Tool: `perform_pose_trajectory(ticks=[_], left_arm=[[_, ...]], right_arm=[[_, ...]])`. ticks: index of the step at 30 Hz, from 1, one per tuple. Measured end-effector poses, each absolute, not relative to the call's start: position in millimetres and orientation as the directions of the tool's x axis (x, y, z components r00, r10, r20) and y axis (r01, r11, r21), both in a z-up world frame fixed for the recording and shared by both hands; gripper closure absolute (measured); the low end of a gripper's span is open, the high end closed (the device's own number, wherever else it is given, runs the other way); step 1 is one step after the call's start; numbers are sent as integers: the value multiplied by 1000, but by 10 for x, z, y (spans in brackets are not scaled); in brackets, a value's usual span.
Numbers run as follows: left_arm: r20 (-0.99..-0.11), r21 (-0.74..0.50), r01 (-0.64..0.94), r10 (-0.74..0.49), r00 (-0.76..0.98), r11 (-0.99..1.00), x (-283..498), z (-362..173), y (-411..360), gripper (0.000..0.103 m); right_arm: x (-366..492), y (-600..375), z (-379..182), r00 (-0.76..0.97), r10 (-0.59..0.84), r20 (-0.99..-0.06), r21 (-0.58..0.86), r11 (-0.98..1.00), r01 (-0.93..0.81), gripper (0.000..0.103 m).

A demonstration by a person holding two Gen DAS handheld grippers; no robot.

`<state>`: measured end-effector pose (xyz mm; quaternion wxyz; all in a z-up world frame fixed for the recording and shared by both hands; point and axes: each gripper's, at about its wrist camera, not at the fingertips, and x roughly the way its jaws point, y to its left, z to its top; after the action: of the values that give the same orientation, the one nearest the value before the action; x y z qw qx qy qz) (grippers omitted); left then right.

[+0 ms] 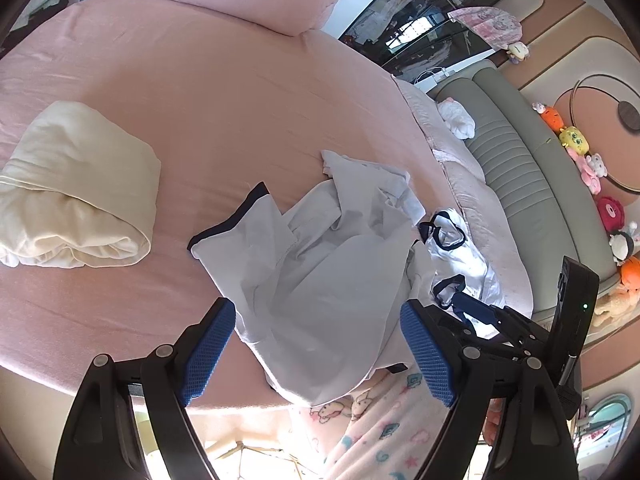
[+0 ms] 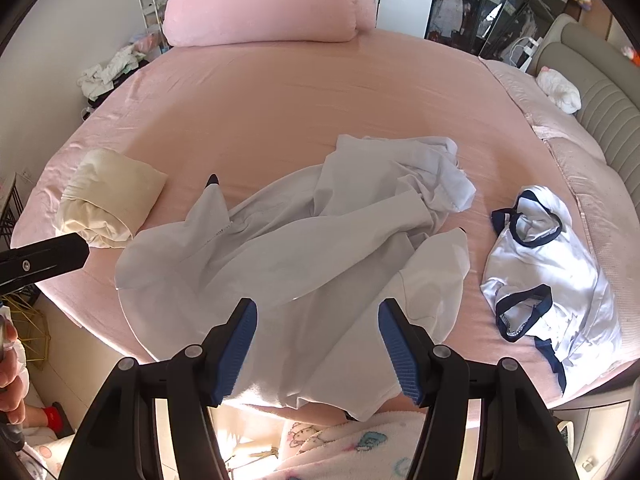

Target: Fold clothes

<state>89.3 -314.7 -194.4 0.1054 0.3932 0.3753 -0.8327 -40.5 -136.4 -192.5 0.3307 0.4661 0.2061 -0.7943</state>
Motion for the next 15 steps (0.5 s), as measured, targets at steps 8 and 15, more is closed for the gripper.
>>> perform_pose_trajectory(ticks=[8,15], left_arm=[[-798,-416,460,72,-599,-785,578,-1878,-2722,19],[-809,-377,384,98,-579,-843,214,-1837,-2263,19]], right_arm=[[-666,-993,-1969,-341,-342,-876,29,-743,669,40],[-959,-598,-2059,-294,-389,-873,149,-788,598,40]])
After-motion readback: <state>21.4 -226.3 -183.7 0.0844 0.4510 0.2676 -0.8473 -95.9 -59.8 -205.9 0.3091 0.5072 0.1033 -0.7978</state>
